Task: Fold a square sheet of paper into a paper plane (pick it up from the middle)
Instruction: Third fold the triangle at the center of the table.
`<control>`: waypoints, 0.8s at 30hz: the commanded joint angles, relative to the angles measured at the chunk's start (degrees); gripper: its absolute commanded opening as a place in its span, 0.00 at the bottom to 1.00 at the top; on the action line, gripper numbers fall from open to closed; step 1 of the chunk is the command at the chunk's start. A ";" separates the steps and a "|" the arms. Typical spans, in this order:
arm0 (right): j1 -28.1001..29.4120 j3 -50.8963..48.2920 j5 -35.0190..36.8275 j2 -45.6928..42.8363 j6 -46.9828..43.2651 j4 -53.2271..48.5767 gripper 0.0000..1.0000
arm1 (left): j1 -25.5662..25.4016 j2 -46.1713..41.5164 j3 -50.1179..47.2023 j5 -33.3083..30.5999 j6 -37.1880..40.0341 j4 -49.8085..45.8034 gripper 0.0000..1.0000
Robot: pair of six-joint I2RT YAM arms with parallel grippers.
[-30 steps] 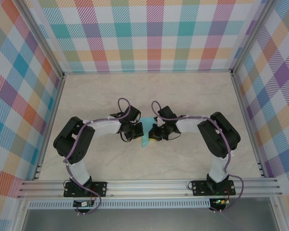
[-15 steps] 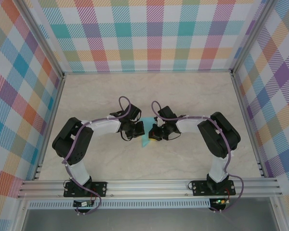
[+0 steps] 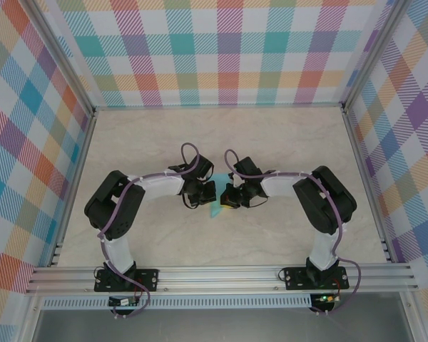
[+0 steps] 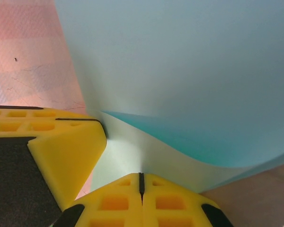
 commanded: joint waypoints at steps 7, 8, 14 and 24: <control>-0.47 2.71 1.25 -2.19 -2.32 -3.19 0.00 | -1.09 3.09 -0.37 -3.77 1.46 -6.50 0.00; -0.48 3.49 1.67 -1.30 -2.66 -3.72 0.00 | -1.17 3.22 -0.22 -3.89 1.50 -6.65 0.00; -0.57 4.63 2.45 2.33 -3.47 -4.29 0.00 | -1.44 3.42 0.89 -5.65 1.99 -9.29 0.00; -4.68 0.60 8.42 1.73 -4.38 -6.64 0.00 | -1.51 3.95 0.23 -7.65 1.75 -11.77 0.00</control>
